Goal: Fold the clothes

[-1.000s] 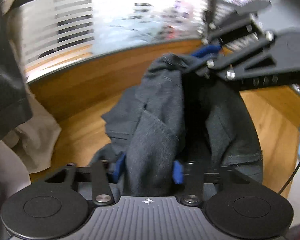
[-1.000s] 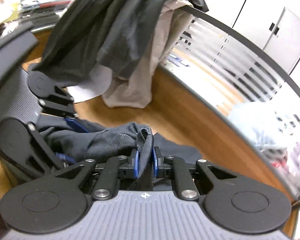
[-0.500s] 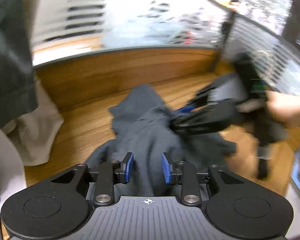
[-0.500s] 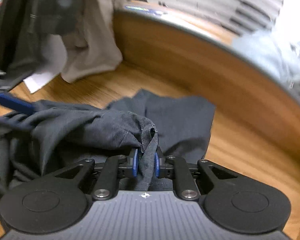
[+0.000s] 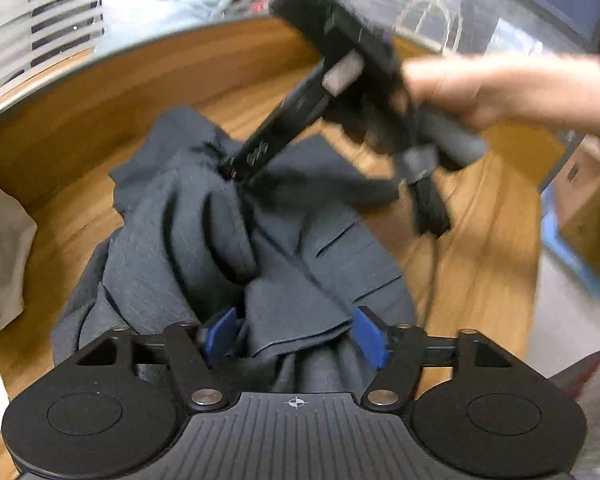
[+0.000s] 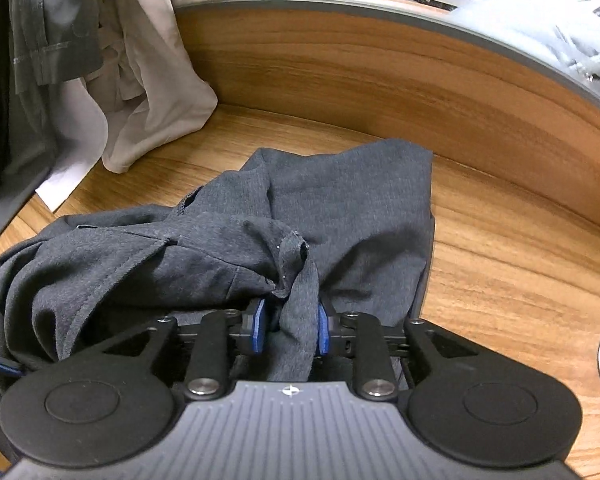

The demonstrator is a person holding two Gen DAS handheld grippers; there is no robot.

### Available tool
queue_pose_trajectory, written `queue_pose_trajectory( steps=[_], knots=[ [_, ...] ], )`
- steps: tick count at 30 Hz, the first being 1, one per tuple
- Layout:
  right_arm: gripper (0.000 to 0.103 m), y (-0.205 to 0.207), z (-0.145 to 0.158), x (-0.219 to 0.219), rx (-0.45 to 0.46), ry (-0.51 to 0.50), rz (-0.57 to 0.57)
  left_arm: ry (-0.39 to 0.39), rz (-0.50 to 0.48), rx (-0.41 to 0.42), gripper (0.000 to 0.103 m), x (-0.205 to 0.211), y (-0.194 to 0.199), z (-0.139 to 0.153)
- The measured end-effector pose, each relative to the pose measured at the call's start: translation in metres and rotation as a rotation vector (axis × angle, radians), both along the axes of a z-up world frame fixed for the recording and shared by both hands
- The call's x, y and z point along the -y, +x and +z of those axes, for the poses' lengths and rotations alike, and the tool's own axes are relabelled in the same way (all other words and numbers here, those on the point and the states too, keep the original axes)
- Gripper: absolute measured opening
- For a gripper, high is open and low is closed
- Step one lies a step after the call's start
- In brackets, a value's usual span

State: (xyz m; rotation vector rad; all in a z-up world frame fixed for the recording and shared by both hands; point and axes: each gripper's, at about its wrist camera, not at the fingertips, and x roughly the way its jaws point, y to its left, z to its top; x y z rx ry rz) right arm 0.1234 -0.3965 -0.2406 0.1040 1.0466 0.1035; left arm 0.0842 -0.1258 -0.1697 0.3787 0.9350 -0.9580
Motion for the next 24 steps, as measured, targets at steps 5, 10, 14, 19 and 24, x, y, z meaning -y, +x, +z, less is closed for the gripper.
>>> queue_pose_trajectory(
  steps=[5, 10, 14, 19, 24],
  knots=[
    [0.037, -0.006, 0.000, 0.007, 0.004, 0.034, -0.036, 0.074, -0.045, 0.066, 0.077, 0.013, -0.004, -0.021],
    [0.038, -0.009, -0.002, 0.010, 0.007, 0.053, -0.052, 0.107, -0.102, 0.100, 0.079, 0.014, -0.011, -0.033],
    [0.038, -0.010, -0.004, 0.011, 0.008, 0.063, -0.059, 0.115, -0.127, 0.140, 0.078, 0.011, -0.014, -0.039],
    [0.040, -0.010, -0.005, 0.013, 0.008, 0.074, -0.067, 0.071, -0.096, 0.148, 0.048, 0.005, -0.011, -0.035],
    [0.041, -0.010, -0.007, 0.016, 0.008, 0.081, -0.078, -0.058, 0.030, 0.069, 0.021, -0.005, 0.006, -0.023]
  ],
)
